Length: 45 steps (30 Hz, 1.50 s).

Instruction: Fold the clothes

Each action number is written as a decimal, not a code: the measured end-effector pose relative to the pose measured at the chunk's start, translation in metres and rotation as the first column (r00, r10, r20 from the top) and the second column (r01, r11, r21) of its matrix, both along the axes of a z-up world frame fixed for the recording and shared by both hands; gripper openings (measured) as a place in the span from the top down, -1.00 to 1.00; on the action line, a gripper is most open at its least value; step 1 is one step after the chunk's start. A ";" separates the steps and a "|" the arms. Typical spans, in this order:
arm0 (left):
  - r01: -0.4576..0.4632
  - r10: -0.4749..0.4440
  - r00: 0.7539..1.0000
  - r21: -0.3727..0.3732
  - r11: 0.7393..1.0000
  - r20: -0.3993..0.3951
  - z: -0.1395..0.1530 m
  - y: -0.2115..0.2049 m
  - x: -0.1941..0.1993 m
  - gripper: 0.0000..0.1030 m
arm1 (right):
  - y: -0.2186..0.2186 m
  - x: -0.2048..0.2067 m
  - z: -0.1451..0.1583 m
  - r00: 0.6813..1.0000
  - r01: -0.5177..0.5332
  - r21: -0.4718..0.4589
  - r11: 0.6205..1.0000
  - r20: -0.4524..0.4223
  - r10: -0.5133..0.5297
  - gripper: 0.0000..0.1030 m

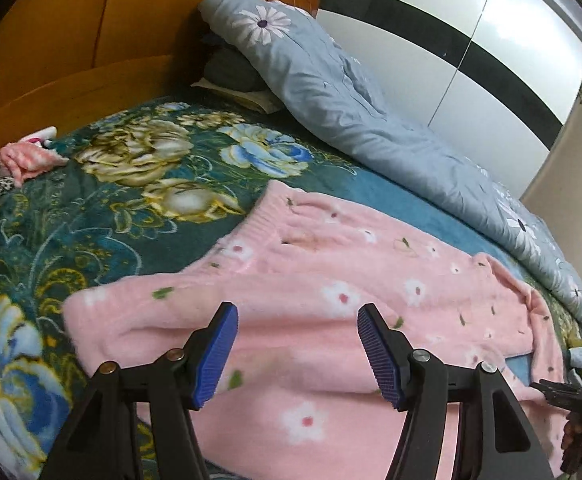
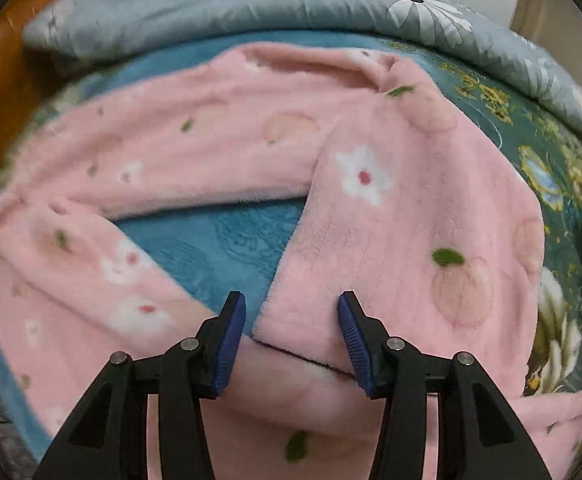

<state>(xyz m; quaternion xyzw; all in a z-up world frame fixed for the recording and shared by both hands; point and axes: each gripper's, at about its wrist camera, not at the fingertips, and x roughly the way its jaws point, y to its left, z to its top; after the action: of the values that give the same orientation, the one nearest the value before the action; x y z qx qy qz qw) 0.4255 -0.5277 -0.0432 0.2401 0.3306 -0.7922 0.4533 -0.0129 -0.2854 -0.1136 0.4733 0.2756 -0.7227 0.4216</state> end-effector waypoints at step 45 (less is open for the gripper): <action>0.125 -0.137 0.989 0.169 0.978 0.059 -0.024 -0.212 -0.096 0.87 | 0.072 -0.222 0.129 0.722 0.533 -0.058 0.844 -0.489 -0.489 0.79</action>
<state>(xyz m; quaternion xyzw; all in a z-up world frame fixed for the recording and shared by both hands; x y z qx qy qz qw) 0.3290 -0.7395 -0.0675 0.3260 0.3624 -0.7812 0.3901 -0.2350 -0.2138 0.0157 0.3516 0.2622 -0.8929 0.1017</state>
